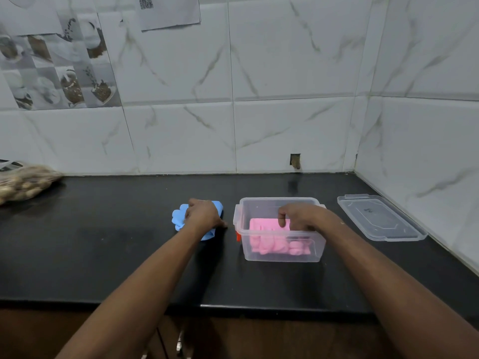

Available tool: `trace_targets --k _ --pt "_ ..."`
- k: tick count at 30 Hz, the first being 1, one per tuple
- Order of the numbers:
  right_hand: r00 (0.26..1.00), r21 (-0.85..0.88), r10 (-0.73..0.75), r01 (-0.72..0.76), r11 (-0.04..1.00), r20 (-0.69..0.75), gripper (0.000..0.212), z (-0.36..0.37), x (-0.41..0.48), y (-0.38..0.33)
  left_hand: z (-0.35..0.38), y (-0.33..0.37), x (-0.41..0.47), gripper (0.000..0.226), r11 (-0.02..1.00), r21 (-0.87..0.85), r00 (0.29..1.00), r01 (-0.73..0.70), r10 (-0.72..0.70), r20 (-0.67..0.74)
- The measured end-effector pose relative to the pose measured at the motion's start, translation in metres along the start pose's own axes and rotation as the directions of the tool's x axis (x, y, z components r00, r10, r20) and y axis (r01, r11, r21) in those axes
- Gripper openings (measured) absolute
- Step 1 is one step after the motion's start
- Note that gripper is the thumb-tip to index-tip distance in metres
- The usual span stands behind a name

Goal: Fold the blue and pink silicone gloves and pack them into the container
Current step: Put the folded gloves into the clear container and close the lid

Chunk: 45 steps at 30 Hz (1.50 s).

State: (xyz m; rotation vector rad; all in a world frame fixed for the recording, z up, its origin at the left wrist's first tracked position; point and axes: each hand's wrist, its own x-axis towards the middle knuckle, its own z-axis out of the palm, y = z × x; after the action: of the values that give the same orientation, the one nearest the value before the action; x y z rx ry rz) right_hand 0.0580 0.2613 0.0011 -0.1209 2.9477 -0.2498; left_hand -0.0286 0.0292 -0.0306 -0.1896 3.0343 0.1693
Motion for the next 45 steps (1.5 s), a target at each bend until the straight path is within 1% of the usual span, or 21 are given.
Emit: trace_targets --k 3,4,6,9,11,13,15,17,20,22,23,24,27,29,31,34,36,38,40,42,45 --pt "1.000 0.000 0.007 -0.007 1.000 0.010 0.027 0.000 0.000 0.000 0.001 -0.003 0.000 0.020 0.995 -0.095 0.995 -0.014 0.005 -0.096" --pt "1.000 0.005 0.008 -0.008 1.000 0.012 0.027 0.000 0.000 0.000 0.005 -0.003 0.001 0.014 0.993 -0.110 0.990 -0.045 0.029 -0.141" --pt "1.000 -0.004 0.008 -0.008 1.000 0.016 0.027 -0.001 -0.001 -0.001 0.011 0.000 -0.011 0.006 0.999 -0.039 0.983 0.000 -0.007 -0.182" --pt "1.000 -0.018 0.000 0.001 1.000 0.013 0.027 -0.002 -0.004 -0.003 0.023 0.008 -0.024 0.019 0.982 0.185 0.967 -0.041 0.086 -0.238" --pt "1.000 -0.011 0.000 0.000 1.000 0.007 0.026 -0.004 -0.006 -0.004 0.028 0.005 -0.025 0.016 0.971 0.232 0.952 -0.059 0.124 -0.278" --pt "1.000 -0.006 0.005 -0.005 1.000 0.003 0.025 -0.005 -0.008 -0.004 0.021 -0.004 -0.019 0.025 0.982 0.171 0.930 -0.077 0.132 -0.344" --pt "1.000 0.000 0.018 -0.018 1.000 -0.012 0.024 -0.007 -0.010 -0.005 -0.001 -0.017 -0.016 0.021 0.989 0.093 0.900 -0.117 0.146 -0.412" --pt "0.999 0.026 0.033 -0.032 0.999 -0.015 0.025 -0.012 -0.015 -0.008 -0.034 -0.029 -0.016 0.021 0.980 0.061 0.847 -0.188 0.193 -0.494" --pt "0.998 0.163 0.060 -0.054 0.985 -0.032 0.019 -0.030 -0.024 -0.014 -0.087 -0.040 -0.015 0.017 0.946 -0.022 0.758 -0.325 0.246 -0.603" --pt "0.985 0.214 0.038 -0.001 0.977 -0.170 0.011 -0.045 -0.027 -0.019 -0.121 -0.038 -0.020 0.010 0.914 -0.099 0.750 -0.394 0.258 -0.609" --pt "0.960 0.224 0.015 0.050 0.973 -0.281 0.015 -0.052 -0.027 -0.021 -0.135 -0.033 -0.023 0.008 0.892 -0.127 0.748 -0.434 0.278 -0.603" --pt "0.920 0.256 -0.004 0.113 0.960 -0.391 0.030 -0.057 -0.026 -0.024 -0.147 -0.025 -0.028 0.015 0.866 -0.149 0.740 -0.478 0.306 -0.599" --pt "0.804 0.441 -0.009 0.336 0.832 -0.594 0.087 -0.069 -0.023 -0.033 -0.164 0.005 -0.048 0.019 0.786 -0.065 0.664 -0.615 0.472 -0.580" --pt "0.751 0.469 -0.032 0.444 0.763 -0.659 0.101 -0.077 -0.021 -0.033 -0.163 0.026 -0.063 0.011 0.710 0.022 0.595 -0.704 0.607 -0.527" --pt "0.739 0.522 -0.060 0.528 0.669 -0.671 0.098 -0.081 -0.021 -0.026 -0.157 0.043 -0.074 0.008 0.605 0.069 0.520 -0.793 0.732 -0.441" --pt "0.760 0.636 -0.113 0.606 0.478 -0.640 0.053 -0.083 -0.026 -0.007 -0.148 0.058 -0.081 0.011 0.516 -0.008 0.475 -0.857 0.782 -0.403" --pt "0.741 0.631 -0.089 0.622 0.464 -0.666 0.030 -0.081 -0.029 0.001 -0.139 0.062 -0.080 0.016 0.473 -0.175 0.499 -0.863 0.748 -0.438" --pt "0.717 0.626 -0.023 0.623 0.470 -0.697 0.026 -0.081 -0.030 0.005 -0.127 0.060 -0.076 0.022 0.367 -0.470 0.580 -0.803 0.664 -0.473" --pt "0.726 0.661 0.038 0.601 0.449 -0.686 0.030 -0.081 -0.030 0.010 -0.108 0.054 -0.072 0.035 0.175 -0.752 0.676 -0.636 0.596 -0.433" --pt "0.759 0.723 0.095 0.563 0.400 -0.644 0.042 -0.078 -0.030 0.014 -0.086 0.054 -0.070 0.045 0.033 -0.895 0.722 -0.446 0.604 -0.337" --pt "0.800 0.787 0.178 0.478 0.390 -0.574 0.062 -0.072 -0.029 0.015 -0.062 0.065 -0.073 0.040 -0.027 -0.948 0.812 -0.317 0.509 -0.286"
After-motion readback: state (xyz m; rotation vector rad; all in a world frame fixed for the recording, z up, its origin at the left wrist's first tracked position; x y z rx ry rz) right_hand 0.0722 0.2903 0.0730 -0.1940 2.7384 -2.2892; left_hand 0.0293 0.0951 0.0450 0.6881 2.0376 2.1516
